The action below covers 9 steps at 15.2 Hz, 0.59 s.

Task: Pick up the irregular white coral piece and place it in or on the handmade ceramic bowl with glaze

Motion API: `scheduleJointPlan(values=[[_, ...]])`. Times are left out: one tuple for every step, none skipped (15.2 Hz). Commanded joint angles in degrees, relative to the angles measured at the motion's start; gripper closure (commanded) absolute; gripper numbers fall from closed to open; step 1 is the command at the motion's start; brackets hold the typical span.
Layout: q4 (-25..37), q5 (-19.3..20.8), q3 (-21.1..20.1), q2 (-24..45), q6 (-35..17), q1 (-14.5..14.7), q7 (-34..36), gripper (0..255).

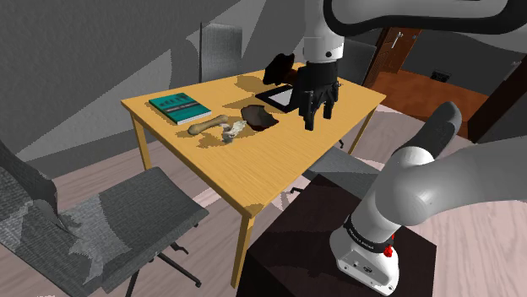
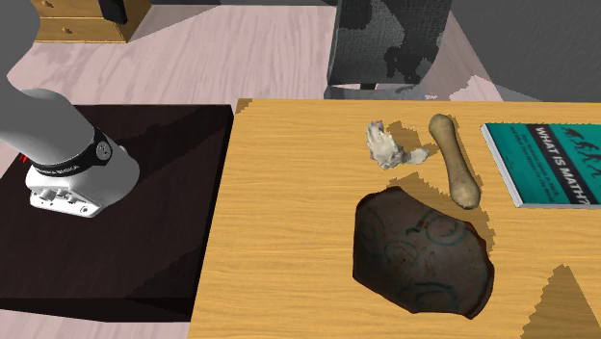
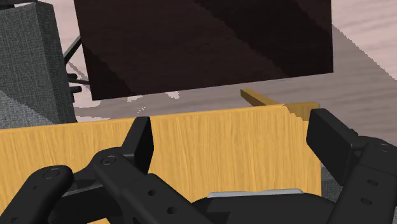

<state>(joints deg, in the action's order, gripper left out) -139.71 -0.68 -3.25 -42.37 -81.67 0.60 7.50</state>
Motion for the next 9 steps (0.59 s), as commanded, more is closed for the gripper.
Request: scheduleJointPlan(values=[[0.0, 0.0, 0.0, 0.0, 0.0, 0.0, 0.0, 0], [0.2, 0.3, 0.2, 1.9, -1.8, -0.1, -0.4, 0], [0.5, 0.5, 0.4, 3.8, -3.6, -0.2, -0.8, 0], [0.9, 0.7, 0.6, 5.8, -5.4, -0.4, -1.1, 0], [1.4, 0.9, 0.8, 7.8, -7.1, -0.5, -1.5, 0], [1.9, 1.1, 1.0, 9.9, -8.7, -0.6, -1.8, 0], [2.6, 1.3, 1.2, 11.9, -10.3, -0.7, -2.2, 0], [3.3, 1.5, 1.3, 14.0, -11.9, -0.8, -2.5, 0], [4.1, 1.7, 1.5, 16.1, -13.3, -0.9, -2.8, 0]])
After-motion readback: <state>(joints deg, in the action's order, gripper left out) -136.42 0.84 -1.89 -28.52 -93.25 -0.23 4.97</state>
